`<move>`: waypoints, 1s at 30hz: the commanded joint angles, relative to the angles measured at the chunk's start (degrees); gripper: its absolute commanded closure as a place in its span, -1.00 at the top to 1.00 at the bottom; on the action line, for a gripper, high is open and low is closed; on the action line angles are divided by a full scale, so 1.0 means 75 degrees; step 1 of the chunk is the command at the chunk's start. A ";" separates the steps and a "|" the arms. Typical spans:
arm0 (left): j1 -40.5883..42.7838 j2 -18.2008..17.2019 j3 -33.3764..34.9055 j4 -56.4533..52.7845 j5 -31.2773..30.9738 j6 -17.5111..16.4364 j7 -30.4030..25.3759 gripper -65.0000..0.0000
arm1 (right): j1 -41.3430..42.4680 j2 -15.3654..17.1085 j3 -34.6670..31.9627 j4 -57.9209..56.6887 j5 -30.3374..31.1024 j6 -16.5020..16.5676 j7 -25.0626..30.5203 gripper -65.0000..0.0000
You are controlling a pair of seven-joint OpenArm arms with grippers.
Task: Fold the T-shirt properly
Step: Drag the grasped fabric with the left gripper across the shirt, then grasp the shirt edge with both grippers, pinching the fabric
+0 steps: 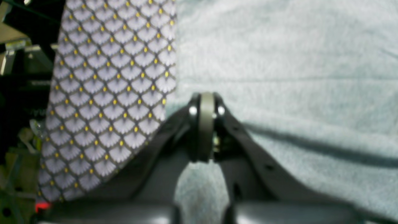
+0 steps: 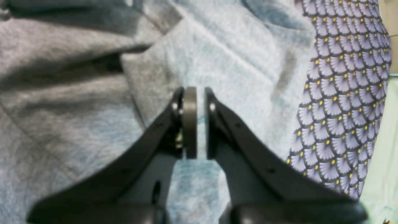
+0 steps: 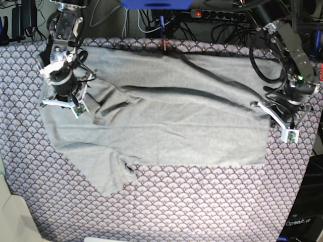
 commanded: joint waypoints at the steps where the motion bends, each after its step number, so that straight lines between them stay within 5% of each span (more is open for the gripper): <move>1: -0.0103 -0.0219 -0.0018 -0.0002 -0.0039 0.0029 -0.0175 -1.00 | 0.0067 0.0029 0.0011 0.0121 0.0062 -0.0033 0.0145 -0.81; 13: -0.0982 -0.0535 -0.0827 -0.1115 -0.0028 0.0052 -0.0304 -1.00 | 0.1685 0.0029 0.0105 -0.0125 0.0038 -0.0033 0.0098 -0.67; 21: -0.2506 -0.0582 -0.0077 -0.2780 0.0934 0.0064 -0.0409 0.00 | 0.3701 0.0674 0.0082 -0.2364 0.0038 -0.0033 0.0110 -0.11; 30: -0.3901 -0.0606 0.0322 -0.5745 0.1485 0.0064 -0.2062 0.05 | 0.5647 0.1682 0.0093 -0.5787 0.0062 -0.0033 0.0450 0.02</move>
